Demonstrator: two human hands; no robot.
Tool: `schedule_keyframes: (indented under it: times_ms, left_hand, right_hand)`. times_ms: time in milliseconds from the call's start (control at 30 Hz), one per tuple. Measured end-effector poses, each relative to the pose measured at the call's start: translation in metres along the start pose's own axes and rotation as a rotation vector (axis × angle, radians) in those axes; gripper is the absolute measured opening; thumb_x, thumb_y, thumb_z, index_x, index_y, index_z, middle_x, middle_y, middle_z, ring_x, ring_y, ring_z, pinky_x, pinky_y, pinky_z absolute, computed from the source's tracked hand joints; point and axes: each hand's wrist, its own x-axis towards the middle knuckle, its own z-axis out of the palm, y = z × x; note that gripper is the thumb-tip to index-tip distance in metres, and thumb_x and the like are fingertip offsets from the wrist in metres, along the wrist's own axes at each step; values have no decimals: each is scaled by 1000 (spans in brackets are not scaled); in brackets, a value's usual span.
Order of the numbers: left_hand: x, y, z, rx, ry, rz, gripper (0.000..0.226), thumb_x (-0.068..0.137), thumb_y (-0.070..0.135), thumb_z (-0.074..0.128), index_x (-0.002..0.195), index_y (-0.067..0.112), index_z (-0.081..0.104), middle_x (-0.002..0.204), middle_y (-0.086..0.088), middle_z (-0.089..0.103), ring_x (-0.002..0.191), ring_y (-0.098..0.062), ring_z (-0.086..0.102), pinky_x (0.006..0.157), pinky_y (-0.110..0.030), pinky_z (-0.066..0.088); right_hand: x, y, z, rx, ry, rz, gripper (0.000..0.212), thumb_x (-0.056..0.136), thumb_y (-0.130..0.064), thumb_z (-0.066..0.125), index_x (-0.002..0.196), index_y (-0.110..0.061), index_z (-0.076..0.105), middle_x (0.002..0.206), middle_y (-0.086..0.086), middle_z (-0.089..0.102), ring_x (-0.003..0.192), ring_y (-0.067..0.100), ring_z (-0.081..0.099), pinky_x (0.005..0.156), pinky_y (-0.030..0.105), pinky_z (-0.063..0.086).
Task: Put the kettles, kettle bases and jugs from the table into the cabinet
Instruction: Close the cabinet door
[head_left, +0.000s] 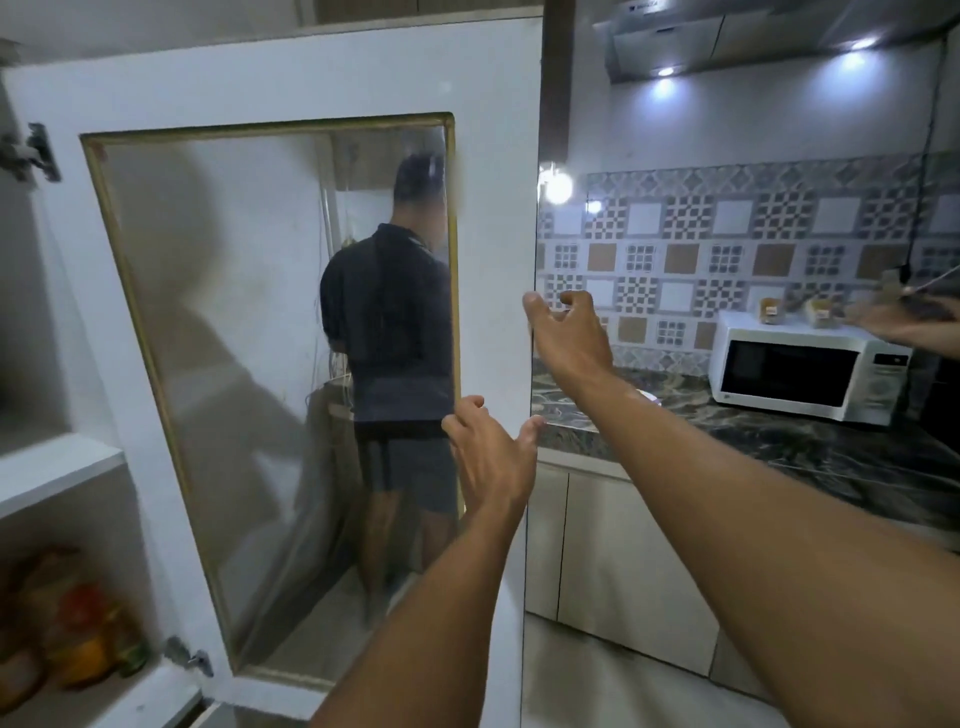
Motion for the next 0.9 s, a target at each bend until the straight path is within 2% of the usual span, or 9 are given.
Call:
schedule_keyframes:
  times_ms: [100,167,333,433,567,700,800,833,900]
  left_hand:
    - [8,5,10,28,43,4,69,80,34,79,130,12,36,131,-9,37,101,-21,50,80,-25,45]
    - [10,7,11,39,78,-7,74,77,33,81,132,12,34,133,-9,36,109,-24,52,85,-28,47]
    - [2,6,2,166,97,-14,96,73,39,83,143,13,23,140,-10,29,121,-23,41,93,-26,43]
    - [-12,11,-11,218,91,24,99,74,40,82,146,13,18,142,-11,25,124,-24,35,98,-27,40]
    - [-45,20,-35,223,61,8,105,75,37,82,149,12,13,145,-14,22,131,-30,29,102,-35,40]
    - [-86,23,-74,234,91,-21,108,73,37,82,150,12,11,146,-16,23,132,-33,31,103,-39,39]
    - [-120,23,-112,262,186,-37,104,72,39,81,148,13,15,143,-16,28,129,-36,36,102,-46,39]
    - [-130,23,-126,263,230,-39,102,72,39,80,148,12,17,142,-16,30,127,-36,38,101,-47,40]
    - [-147,21,-157,248,323,-46,95,73,38,79,145,12,23,139,-15,34,123,-34,42,99,-45,41]
  right_hand:
    - [18,-9,13,96,-111,-22,64,96,-55,44,147,-17,35,147,7,49,130,31,50,106,43,41]
    - [20,-14,24,149,-131,-25,65,95,-57,42,146,-17,39,147,7,50,131,33,50,107,48,42]
    - [14,-13,32,154,-59,-2,60,100,-50,42,149,-16,35,156,7,40,140,35,40,112,50,35]
    - [-1,-20,28,136,-39,-17,61,99,-52,43,148,-16,37,154,7,43,139,36,42,113,57,34]
    - [-42,-36,18,128,-30,-38,60,100,-49,45,146,-12,39,150,10,47,138,37,43,114,56,31]
    - [-104,-61,10,101,-2,-69,50,95,-53,47,126,-14,55,128,9,64,122,37,55,109,53,35]
    - [-156,-84,9,98,-14,-141,40,83,-62,45,92,-25,57,89,-8,68,99,31,64,105,55,38]
    - [-173,-93,9,102,-30,-160,38,82,-63,46,88,-27,56,83,-10,65,93,28,64,101,50,40]
    - [-209,-114,13,84,-94,-195,39,88,-56,50,96,-18,58,90,-4,66,88,25,56,86,34,34]
